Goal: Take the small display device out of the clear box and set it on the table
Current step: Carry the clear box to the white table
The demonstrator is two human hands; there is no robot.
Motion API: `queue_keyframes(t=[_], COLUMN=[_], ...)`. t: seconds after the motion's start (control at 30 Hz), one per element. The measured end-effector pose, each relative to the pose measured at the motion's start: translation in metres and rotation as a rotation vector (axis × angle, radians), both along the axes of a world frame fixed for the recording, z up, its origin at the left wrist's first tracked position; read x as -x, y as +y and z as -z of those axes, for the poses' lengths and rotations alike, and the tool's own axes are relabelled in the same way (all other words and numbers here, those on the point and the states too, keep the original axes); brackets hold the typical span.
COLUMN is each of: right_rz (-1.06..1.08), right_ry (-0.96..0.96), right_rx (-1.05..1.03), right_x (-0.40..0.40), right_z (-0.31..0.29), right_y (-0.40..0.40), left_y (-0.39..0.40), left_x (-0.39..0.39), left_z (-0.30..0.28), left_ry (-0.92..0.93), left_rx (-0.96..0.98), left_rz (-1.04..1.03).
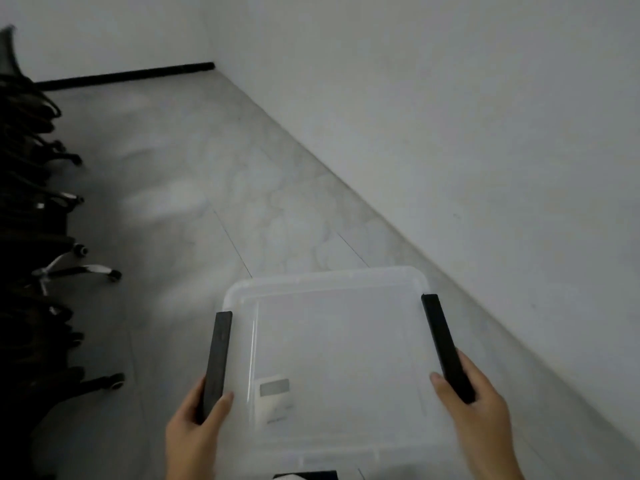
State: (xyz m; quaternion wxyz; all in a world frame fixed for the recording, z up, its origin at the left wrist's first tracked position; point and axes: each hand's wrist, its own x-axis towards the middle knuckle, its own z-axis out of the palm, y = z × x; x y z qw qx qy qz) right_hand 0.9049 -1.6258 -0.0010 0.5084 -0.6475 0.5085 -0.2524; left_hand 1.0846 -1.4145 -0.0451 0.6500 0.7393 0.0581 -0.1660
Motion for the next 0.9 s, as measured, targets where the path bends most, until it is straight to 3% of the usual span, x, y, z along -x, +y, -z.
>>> queue_keyframes(t=[0.2, 0.53, 0.9], right_rz=[-0.13, -0.255, -0.384], right_ry=[0.048, 0.008, -0.016], right_rx=[-0.029, 0.012, 0.006], right_x=[-0.148, -0.428, -0.746], right_z=[0.027, 0.009, 0.037], right_y=[-0.103, -0.244, -0.397], left_y=[-0.077, -0.199, -0.328], left_x=[-0.108, -0.368, -0.638], left_z=[0.023, -0.009, 0.022], left_ry=[0.037, -0.078, -0.042], left_rx=[-0.023, 0.003, -0.046], left_rz=[-0.17, -0.257, -0.416])
